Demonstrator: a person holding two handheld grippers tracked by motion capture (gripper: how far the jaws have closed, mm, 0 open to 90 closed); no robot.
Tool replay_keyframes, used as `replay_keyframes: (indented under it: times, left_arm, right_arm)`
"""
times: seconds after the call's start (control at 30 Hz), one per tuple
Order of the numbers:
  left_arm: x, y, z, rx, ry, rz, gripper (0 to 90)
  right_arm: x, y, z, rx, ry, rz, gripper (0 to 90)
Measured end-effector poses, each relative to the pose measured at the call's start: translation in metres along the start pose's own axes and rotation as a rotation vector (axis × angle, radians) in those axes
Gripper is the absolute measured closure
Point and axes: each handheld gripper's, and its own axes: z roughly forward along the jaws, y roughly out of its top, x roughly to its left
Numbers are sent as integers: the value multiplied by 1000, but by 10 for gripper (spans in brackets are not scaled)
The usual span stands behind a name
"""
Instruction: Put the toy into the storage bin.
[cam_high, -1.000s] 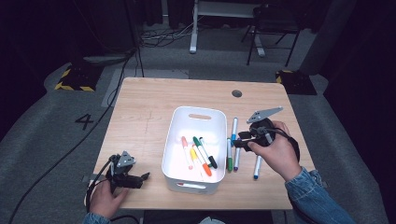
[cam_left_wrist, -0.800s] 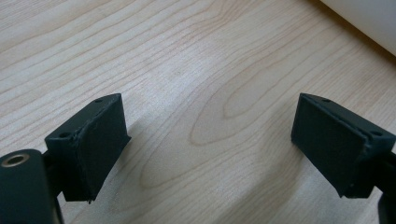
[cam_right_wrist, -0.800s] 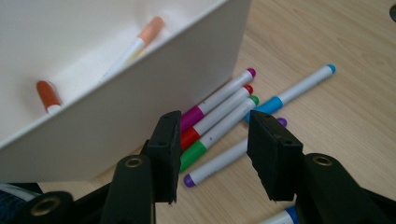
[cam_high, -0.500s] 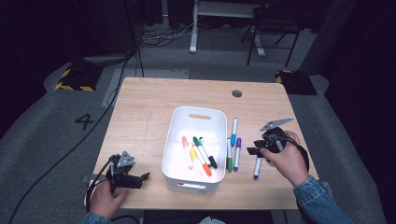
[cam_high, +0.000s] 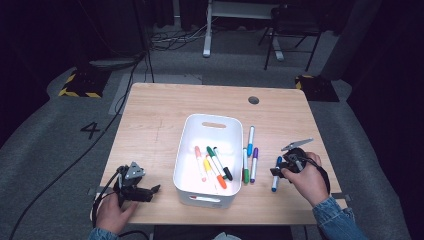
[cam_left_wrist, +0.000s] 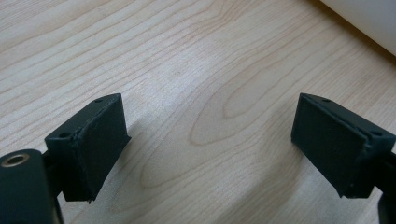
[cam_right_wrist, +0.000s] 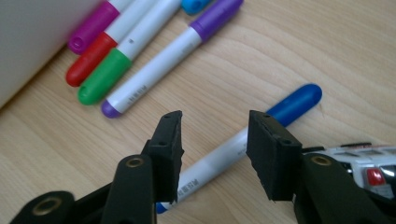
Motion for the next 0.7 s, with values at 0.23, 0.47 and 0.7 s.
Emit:
replay_keyframes:
  times: [0.23, 0.47, 0.7]
  left_arm:
    - [0, 0, 0, 1, 0, -1, 108]
    - [0, 0, 0, 1, 0, -1, 108]
    - [0, 0, 0, 0, 0, -1, 108]
  right_arm:
    - [-5, -7, 8, 12, -14, 85, 626]
    - [-7, -6, 14, 33, -39, 122, 630]
    - [-8, -5, 20, 58, -70, 118, 649]
